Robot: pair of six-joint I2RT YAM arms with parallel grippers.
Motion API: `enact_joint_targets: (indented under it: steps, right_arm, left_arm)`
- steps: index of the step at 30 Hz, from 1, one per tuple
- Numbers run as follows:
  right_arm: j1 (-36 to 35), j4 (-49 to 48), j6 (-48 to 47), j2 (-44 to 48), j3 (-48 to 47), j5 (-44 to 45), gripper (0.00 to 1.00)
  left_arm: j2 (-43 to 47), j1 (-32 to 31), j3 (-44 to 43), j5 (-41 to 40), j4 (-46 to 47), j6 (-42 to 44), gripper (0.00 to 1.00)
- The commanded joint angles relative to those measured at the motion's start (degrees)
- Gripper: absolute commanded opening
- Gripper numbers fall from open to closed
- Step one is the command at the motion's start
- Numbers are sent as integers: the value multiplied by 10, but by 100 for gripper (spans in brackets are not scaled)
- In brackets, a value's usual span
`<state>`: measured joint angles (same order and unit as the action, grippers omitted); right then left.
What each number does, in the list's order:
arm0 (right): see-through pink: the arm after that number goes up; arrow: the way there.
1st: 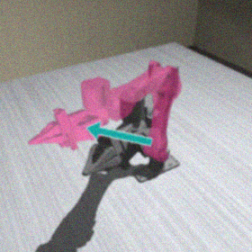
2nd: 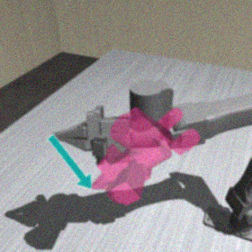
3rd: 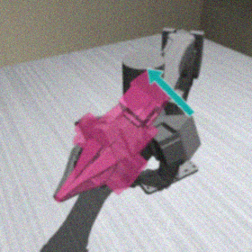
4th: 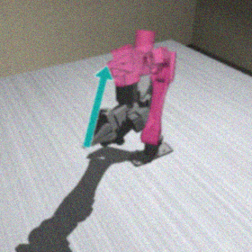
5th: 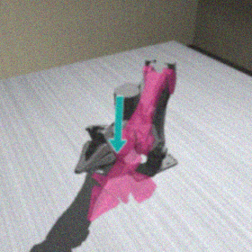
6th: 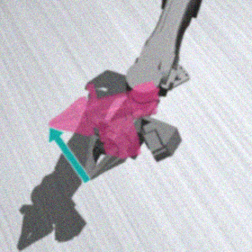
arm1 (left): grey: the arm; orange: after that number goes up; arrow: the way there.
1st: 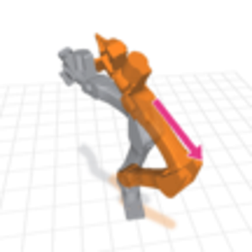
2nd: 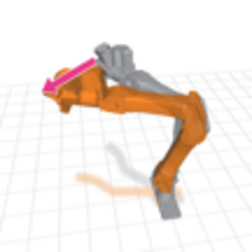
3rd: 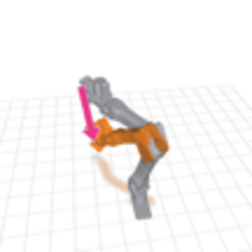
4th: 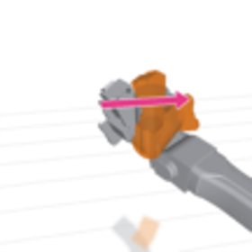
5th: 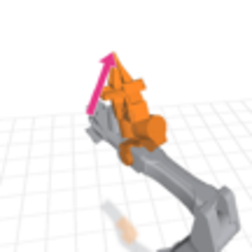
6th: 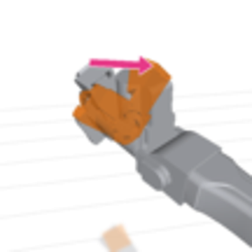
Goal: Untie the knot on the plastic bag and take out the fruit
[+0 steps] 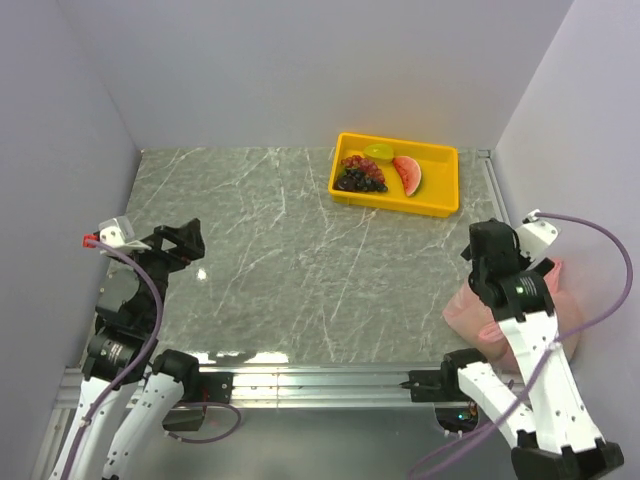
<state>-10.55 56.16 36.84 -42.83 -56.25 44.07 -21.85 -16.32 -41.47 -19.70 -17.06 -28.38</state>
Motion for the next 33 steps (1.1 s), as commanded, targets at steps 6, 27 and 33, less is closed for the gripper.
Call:
enact_joint_targets:
  steps: [6,27,33]
  right_arm:
    - [135,37,73,-62,-11,4,100]
    - [205,-82,41,-123,65,-248,0]
    - [-45,-55,169,-111,40,-244,0]
  left_arm:
    - [30,-46,3,15,15,2,99]
    - [39,-121,16,-6,25,38,99]
    - [18,-101,18,53,40,41,99]
